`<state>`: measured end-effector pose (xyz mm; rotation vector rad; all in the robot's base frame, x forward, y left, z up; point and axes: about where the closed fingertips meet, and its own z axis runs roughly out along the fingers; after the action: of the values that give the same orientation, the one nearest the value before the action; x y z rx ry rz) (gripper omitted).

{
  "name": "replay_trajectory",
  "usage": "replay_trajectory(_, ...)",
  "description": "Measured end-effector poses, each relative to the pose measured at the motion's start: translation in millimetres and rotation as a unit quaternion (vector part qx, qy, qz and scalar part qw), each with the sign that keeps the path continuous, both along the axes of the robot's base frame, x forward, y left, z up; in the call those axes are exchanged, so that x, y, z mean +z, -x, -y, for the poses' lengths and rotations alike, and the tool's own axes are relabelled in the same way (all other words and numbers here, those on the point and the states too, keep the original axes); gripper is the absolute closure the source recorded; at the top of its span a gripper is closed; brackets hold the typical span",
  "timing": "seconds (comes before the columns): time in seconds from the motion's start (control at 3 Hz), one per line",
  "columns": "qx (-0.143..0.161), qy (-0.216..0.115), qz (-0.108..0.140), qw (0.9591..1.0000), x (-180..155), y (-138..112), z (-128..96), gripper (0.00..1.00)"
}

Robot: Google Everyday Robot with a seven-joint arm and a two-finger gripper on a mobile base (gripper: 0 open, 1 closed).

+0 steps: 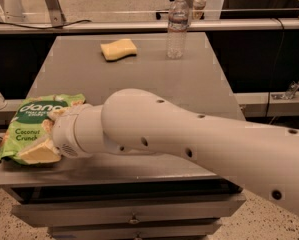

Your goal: Move green rice chip bag near sponge

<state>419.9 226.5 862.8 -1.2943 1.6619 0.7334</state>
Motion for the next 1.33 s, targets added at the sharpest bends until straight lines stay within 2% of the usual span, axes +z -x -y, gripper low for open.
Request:
replay_trajectory(0.67,-0.040,0.010,0.022,0.9989,10,-10,22,0.87)
replay_trajectory(1.0,-0.055,0.018,0.031,0.9979,14,-14,35,1.00)
replay_trajectory(1.33,-0.063,0.038,0.041,0.9964,15,-17,50,1.00)
